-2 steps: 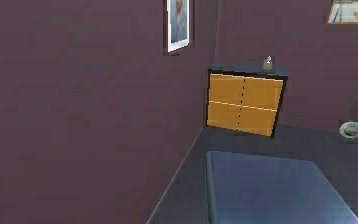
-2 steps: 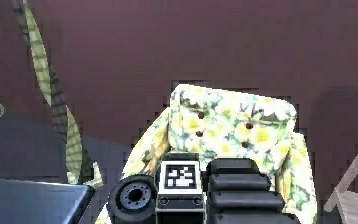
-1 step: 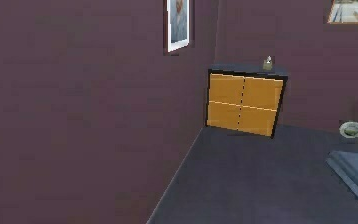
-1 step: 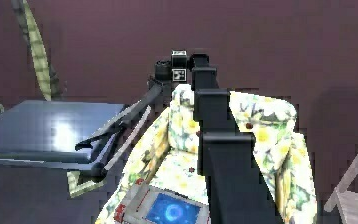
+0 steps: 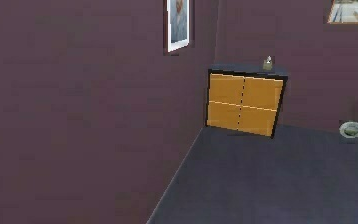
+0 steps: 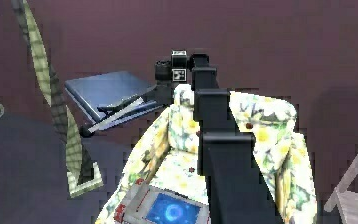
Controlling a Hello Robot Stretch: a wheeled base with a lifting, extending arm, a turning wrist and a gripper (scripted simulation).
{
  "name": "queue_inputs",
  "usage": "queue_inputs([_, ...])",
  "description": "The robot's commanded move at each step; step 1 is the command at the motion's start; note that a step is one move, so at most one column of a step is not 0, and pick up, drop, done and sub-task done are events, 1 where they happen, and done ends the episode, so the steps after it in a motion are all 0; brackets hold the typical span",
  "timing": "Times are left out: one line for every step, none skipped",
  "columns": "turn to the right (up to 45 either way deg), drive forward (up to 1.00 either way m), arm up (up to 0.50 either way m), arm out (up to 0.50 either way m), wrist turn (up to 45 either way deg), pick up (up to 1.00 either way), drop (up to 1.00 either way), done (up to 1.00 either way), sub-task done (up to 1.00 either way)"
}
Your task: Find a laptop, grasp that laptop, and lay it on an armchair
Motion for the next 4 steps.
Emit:
queue_inputs([0.0, 0.0, 0.0, 0.0, 45.0, 0.0, 0.0, 0.0, 0.0])
queue_inputs([0.0, 0.0, 0.0, 0.0, 45.0, 0.0, 0.0, 0.0, 0.0])
queue_inputs([0.0, 0.0, 0.0, 0.0, 15.0, 0.0, 0.0, 0.0, 0.0])
queue_inputs([0.0, 0.0, -0.38, 0.0, 0.0, 0.0, 0.0, 0.0, 0.0])
